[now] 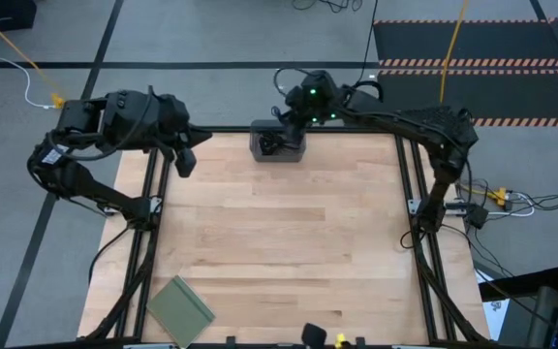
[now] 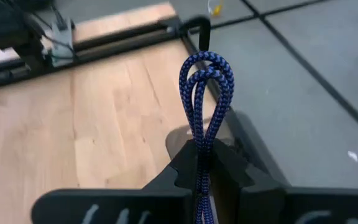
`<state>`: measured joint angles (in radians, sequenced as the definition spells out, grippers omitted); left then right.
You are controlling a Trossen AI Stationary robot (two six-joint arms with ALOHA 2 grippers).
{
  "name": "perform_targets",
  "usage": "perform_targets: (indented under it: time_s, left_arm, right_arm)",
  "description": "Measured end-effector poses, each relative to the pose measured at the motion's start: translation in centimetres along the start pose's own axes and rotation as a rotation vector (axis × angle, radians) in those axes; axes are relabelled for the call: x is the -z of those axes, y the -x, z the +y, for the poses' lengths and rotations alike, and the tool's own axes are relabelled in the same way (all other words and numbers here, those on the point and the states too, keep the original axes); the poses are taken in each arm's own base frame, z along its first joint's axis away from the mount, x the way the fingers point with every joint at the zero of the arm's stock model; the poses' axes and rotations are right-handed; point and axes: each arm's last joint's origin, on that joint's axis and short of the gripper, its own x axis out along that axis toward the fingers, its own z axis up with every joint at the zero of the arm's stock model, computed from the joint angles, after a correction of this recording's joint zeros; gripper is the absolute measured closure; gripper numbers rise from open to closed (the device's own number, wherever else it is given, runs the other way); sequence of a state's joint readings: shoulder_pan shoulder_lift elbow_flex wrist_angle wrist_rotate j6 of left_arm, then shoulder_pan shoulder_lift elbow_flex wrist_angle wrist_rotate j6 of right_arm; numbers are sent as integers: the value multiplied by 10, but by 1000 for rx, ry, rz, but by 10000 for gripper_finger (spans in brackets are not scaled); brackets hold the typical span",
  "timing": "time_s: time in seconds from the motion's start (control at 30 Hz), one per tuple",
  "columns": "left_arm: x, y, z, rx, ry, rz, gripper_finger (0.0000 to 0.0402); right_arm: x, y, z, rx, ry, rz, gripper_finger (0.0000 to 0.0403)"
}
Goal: Pick and place USB-C Cables
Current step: Put the blue USB cable into the black bin
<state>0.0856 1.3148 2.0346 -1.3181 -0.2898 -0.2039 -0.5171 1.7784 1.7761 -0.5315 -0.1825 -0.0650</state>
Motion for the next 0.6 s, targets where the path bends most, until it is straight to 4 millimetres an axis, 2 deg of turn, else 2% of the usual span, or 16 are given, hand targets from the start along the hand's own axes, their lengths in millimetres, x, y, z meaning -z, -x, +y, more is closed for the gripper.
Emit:
perform_targets:
  time_s: [0.27, 0.6]
  left_arm:
    - [-1, -7, -3, -2, -5, 18, 376]
    - [-2, -15, -5, -6, 4, 34, 376]
  right_arm:
    - [15, -33, -8, -2, 53, 73, 389]
    - [32, -61, -26, 14, 64, 116, 389]
